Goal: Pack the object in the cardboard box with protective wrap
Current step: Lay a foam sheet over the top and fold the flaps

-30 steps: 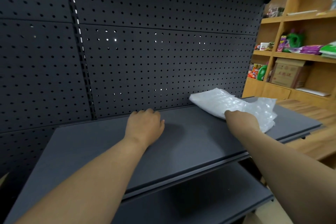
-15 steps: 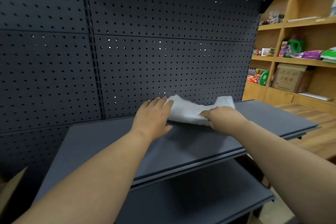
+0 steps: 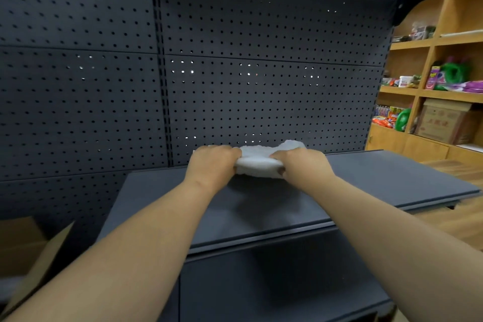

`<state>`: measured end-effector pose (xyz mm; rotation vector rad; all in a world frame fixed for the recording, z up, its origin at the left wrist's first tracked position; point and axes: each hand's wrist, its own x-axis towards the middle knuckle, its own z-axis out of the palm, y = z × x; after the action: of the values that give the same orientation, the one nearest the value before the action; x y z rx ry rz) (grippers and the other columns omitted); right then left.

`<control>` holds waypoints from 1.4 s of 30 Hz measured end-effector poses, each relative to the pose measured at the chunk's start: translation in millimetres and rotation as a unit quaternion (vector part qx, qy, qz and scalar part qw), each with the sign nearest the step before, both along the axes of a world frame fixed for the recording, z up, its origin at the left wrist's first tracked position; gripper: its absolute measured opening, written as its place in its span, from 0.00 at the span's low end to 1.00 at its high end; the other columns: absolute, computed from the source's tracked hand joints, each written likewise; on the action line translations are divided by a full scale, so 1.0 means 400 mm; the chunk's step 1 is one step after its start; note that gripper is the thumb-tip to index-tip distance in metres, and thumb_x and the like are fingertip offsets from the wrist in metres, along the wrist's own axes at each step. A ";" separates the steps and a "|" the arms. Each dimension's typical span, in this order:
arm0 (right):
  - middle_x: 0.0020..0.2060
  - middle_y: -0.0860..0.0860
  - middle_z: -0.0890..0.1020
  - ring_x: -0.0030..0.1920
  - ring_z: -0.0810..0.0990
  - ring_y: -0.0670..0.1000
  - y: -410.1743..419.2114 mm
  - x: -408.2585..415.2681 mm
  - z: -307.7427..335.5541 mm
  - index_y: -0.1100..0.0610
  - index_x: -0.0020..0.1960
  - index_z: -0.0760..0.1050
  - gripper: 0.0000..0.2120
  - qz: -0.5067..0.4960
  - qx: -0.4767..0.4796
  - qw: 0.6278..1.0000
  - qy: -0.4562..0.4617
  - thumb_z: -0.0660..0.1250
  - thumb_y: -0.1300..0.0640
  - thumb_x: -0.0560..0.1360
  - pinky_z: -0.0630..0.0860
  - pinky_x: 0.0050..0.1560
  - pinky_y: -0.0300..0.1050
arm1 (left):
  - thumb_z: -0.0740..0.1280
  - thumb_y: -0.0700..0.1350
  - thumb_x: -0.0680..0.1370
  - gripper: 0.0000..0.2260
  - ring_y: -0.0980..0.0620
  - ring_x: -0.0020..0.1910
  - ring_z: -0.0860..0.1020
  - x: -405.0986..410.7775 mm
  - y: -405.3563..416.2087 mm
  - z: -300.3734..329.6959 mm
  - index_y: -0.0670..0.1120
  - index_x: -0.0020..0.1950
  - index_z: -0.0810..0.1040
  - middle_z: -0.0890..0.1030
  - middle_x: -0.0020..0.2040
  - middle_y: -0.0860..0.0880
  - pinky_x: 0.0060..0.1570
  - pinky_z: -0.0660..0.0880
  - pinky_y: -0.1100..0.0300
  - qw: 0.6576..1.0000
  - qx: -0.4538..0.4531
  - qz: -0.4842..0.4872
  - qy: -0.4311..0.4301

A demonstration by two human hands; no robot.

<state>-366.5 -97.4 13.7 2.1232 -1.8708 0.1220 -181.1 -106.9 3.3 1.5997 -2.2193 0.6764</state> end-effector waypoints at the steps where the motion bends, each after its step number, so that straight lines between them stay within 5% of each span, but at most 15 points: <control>1: 0.57 0.54 0.77 0.54 0.77 0.59 -0.004 0.017 0.001 0.48 0.63 0.72 0.18 0.003 -0.014 1.000 -0.007 0.60 0.59 0.75 0.76 0.47 0.49 | 0.61 0.42 0.77 0.10 0.44 0.51 0.78 0.021 0.006 0.005 0.48 0.57 0.76 0.81 0.53 0.48 0.42 0.65 0.58 1.000 -0.006 0.004 -0.003; 4: 0.57 0.55 0.78 0.55 0.77 0.60 -0.005 0.073 0.015 0.47 0.65 0.71 0.20 0.029 -0.039 0.999 -0.016 0.60 0.60 0.75 0.77 0.48 0.50 | 0.60 0.44 0.77 0.10 0.44 0.50 0.78 0.096 0.028 0.021 0.47 0.57 0.76 0.81 0.51 0.48 0.44 0.67 0.57 0.999 -0.026 0.016 0.011; 9: 0.50 0.55 0.80 0.41 0.72 0.57 -0.006 0.182 0.048 0.51 0.62 0.72 0.18 0.059 -0.052 0.997 -0.001 0.59 0.64 0.74 0.71 0.39 0.47 | 0.63 0.49 0.77 0.14 0.46 0.55 0.77 0.244 0.065 0.036 0.48 0.62 0.75 0.80 0.55 0.48 0.55 0.69 0.54 0.996 -0.073 0.034 0.023; 15: 0.50 0.56 0.77 0.48 0.75 0.60 0.012 0.348 0.063 0.50 0.66 0.70 0.20 0.082 -0.026 0.996 -0.036 0.61 0.60 0.75 0.74 0.45 0.52 | 0.66 0.54 0.76 0.21 0.46 0.61 0.74 0.450 0.140 0.043 0.48 0.67 0.71 0.76 0.62 0.47 0.61 0.69 0.52 0.993 -0.071 0.096 0.001; 23: 0.40 0.52 0.72 0.43 0.73 0.58 0.081 0.661 0.053 0.49 0.62 0.71 0.21 0.054 -0.041 0.998 -0.020 0.65 0.62 0.70 0.73 0.40 0.49 | 0.58 0.53 0.80 0.18 0.46 0.60 0.75 0.798 0.274 0.026 0.47 0.66 0.72 0.76 0.63 0.47 0.59 0.71 0.52 0.986 -0.069 0.150 0.009; 28: 0.45 0.53 0.78 0.45 0.76 0.57 0.170 0.844 0.052 0.52 0.63 0.71 0.21 0.048 -0.040 0.998 0.022 0.66 0.62 0.71 0.74 0.39 0.49 | 0.57 0.53 0.81 0.17 0.46 0.60 0.74 1.011 0.355 0.016 0.46 0.65 0.73 0.76 0.62 0.47 0.57 0.71 0.52 0.983 -0.056 0.173 0.002; 38: 0.31 0.50 0.67 0.38 0.70 0.55 0.276 1.063 0.031 0.55 0.59 0.72 0.21 0.060 -0.044 0.997 0.021 0.66 0.67 0.68 0.74 0.35 0.46 | 0.57 0.53 0.80 0.17 0.46 0.57 0.75 1.207 0.461 -0.035 0.46 0.62 0.74 0.77 0.58 0.47 0.55 0.71 0.52 0.979 -0.033 0.200 0.029; 42: 0.34 0.50 0.72 0.39 0.70 0.53 0.293 1.097 0.031 0.57 0.60 0.73 0.19 0.073 -0.027 0.996 0.040 0.64 0.67 0.70 0.65 0.32 0.41 | 0.58 0.53 0.80 0.16 0.46 0.57 0.76 1.231 0.487 -0.045 0.46 0.62 0.75 0.78 0.58 0.47 0.55 0.72 0.52 0.976 -0.033 0.215 0.031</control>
<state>72.4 19.7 26.2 2.1938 -1.6487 0.1178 311.1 87.9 -14.7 2.0569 -1.7968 0.7875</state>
